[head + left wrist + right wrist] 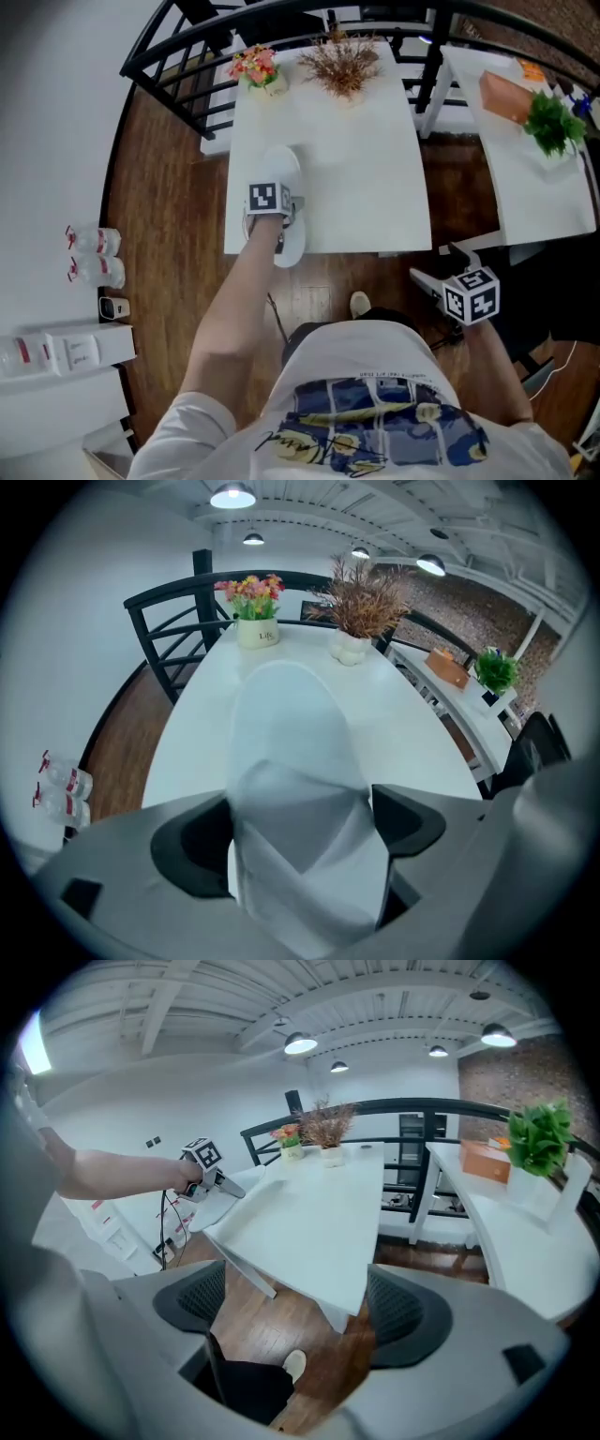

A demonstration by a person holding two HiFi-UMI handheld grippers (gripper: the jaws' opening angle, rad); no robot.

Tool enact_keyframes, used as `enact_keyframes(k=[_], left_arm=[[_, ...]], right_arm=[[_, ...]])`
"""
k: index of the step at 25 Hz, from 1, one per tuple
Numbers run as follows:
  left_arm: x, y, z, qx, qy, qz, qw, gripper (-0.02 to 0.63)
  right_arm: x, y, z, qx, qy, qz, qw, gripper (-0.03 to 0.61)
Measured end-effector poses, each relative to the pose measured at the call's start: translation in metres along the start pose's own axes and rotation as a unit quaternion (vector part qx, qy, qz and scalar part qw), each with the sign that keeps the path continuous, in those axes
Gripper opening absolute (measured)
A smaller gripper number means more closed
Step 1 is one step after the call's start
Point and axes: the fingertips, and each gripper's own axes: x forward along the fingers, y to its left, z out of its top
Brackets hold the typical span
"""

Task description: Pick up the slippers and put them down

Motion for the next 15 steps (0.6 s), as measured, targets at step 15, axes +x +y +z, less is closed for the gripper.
enact_keyframes(k=[15], left_arm=[[-0.210, 0.145, -0.180, -0.064, -0.090, 0.010, 0.9938, 0.417]], right_arm=[[0.058, 0.254, 0.017, -0.153, 0.009, 0.122, 0.981, 0.491]])
